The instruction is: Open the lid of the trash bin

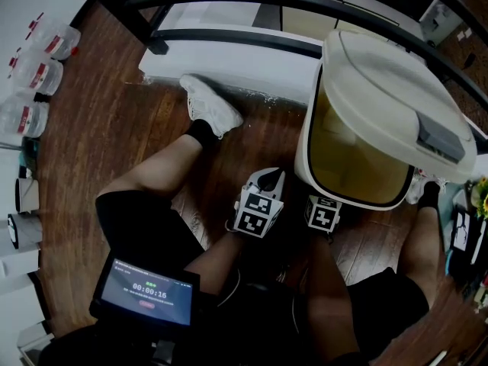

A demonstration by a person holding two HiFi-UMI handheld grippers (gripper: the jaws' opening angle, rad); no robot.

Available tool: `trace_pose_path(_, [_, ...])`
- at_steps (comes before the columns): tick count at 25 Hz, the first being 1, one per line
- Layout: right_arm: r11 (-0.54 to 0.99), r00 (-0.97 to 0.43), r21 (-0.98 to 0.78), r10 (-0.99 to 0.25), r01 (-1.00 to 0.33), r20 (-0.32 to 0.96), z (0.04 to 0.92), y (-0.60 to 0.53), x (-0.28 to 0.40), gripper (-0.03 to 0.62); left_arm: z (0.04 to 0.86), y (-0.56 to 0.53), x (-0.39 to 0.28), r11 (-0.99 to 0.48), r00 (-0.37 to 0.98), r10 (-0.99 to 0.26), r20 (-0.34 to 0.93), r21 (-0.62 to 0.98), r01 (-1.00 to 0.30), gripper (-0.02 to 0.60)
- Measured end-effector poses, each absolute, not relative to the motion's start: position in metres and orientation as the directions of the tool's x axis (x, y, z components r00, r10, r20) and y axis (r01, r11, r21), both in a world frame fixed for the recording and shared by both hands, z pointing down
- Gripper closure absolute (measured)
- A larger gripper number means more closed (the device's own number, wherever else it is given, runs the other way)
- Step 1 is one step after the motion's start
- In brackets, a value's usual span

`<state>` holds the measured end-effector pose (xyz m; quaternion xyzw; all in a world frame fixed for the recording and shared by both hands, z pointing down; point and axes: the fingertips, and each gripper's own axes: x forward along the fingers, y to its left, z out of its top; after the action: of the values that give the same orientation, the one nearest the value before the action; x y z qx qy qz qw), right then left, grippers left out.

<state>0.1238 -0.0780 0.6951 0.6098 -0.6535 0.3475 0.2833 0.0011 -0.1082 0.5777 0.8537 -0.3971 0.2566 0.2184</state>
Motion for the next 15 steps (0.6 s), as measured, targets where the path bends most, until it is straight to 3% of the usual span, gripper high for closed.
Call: trace_pose_path(15, [0.010, -0.108, -0.129, -0.618, -0.992, 0.779, 0.6864, -0.0806, 0.1189, 0.589, 0.5771, -0.1039, 0.0021, -0.593, 0.561, -0.556, 0.613, 0.180, -0.785, 0.583])
